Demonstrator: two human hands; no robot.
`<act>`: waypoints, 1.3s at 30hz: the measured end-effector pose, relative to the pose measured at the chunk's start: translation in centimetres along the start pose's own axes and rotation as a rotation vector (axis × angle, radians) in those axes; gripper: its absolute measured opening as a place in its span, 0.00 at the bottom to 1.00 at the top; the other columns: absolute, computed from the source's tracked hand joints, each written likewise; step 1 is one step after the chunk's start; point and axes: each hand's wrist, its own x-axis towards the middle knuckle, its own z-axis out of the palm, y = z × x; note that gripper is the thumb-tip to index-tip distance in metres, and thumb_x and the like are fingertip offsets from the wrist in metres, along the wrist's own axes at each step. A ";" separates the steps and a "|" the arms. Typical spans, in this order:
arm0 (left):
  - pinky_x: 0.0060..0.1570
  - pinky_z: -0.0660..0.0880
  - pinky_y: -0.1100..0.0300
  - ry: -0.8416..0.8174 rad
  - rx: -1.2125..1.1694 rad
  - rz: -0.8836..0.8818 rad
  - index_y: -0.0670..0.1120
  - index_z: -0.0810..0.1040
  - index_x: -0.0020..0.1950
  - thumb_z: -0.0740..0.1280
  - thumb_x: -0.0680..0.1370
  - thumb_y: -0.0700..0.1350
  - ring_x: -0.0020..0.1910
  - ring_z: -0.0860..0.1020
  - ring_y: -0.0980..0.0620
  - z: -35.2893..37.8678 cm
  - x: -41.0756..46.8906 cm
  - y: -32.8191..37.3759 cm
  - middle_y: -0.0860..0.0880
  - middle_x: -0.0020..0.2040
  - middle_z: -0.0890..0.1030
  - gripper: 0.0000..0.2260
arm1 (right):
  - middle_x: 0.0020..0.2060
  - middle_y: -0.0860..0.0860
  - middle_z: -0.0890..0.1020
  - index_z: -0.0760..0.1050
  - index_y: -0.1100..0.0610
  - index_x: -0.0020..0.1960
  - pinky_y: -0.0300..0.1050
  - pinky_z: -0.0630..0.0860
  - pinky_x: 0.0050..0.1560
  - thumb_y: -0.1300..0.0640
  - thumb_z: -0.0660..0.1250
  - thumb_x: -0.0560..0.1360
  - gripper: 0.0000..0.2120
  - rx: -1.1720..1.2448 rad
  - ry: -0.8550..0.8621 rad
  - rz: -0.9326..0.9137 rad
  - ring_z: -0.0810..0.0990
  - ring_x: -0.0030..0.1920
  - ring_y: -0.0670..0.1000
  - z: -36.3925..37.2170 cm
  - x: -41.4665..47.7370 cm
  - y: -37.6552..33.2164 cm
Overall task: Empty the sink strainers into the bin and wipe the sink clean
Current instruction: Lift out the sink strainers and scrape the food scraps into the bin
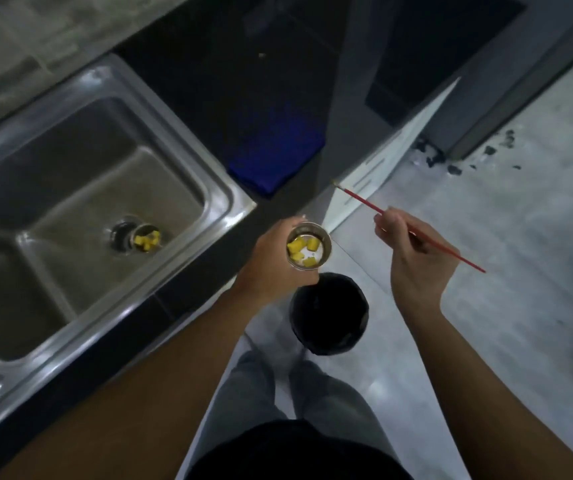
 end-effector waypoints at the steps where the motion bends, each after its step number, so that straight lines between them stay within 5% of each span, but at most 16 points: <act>1: 0.52 0.73 0.76 -0.024 0.011 -0.025 0.60 0.71 0.67 0.80 0.58 0.51 0.59 0.78 0.62 1.4 0.3 -0.4 0.61 0.59 0.79 0.38 | 0.46 0.49 0.88 0.85 0.56 0.54 0.48 0.85 0.48 0.49 0.75 0.76 0.12 -0.007 0.014 0.044 0.88 0.46 0.51 -1.2 0.1 1.0; 9: 0.56 0.79 0.59 -0.198 0.108 -0.116 0.57 0.69 0.69 0.82 0.61 0.50 0.61 0.77 0.53 9.9 2.3 -6.3 0.55 0.62 0.79 0.39 | 0.47 0.44 0.88 0.85 0.51 0.54 0.49 0.84 0.53 0.52 0.76 0.74 0.10 -0.220 0.015 0.277 0.87 0.48 0.45 -6.9 -3.0 10.2; 15: 0.53 0.75 0.69 -0.304 0.142 -0.089 0.55 0.72 0.67 0.83 0.62 0.54 0.58 0.77 0.57 15.2 3.3 -11.9 0.60 0.58 0.78 0.37 | 0.45 0.45 0.88 0.85 0.55 0.56 0.48 0.85 0.49 0.54 0.74 0.76 0.10 -0.194 0.003 0.416 0.88 0.46 0.47 -7.4 -7.2 16.0; 22: 0.60 0.78 0.53 -0.429 0.283 -0.056 0.52 0.71 0.69 0.83 0.63 0.54 0.63 0.75 0.51 20.0 3.7 -17.6 0.52 0.63 0.78 0.38 | 0.45 0.49 0.88 0.84 0.56 0.57 0.50 0.85 0.45 0.55 0.72 0.75 0.11 -0.387 -0.130 0.415 0.87 0.41 0.43 -7.6 -10.1 22.3; 27: 0.60 0.77 0.57 -0.470 0.328 -0.087 0.50 0.72 0.68 0.83 0.64 0.54 0.64 0.74 0.51 22.8 3.9 -19.9 0.50 0.64 0.78 0.37 | 0.48 0.50 0.87 0.84 0.56 0.57 0.48 0.85 0.49 0.58 0.74 0.75 0.11 -0.469 -0.194 0.355 0.87 0.44 0.44 -6.8 -10.1 26.2; 36: 0.62 0.76 0.56 -0.564 0.427 -0.138 0.48 0.73 0.67 0.83 0.64 0.51 0.64 0.73 0.50 26.2 5.0 -22.3 0.49 0.62 0.77 0.34 | 0.47 0.45 0.85 0.84 0.56 0.56 0.26 0.78 0.50 0.57 0.73 0.75 0.10 -0.575 -0.167 0.347 0.82 0.42 0.36 -7.6 -9.3 29.4; 39: 0.63 0.75 0.51 -0.600 0.461 -0.148 0.47 0.72 0.68 0.82 0.65 0.51 0.64 0.72 0.48 27.0 5.3 -22.5 0.47 0.63 0.76 0.35 | 0.47 0.48 0.87 0.84 0.55 0.56 0.35 0.82 0.51 0.57 0.73 0.75 0.10 -0.536 -0.187 0.357 0.85 0.43 0.41 -7.0 -9.3 29.9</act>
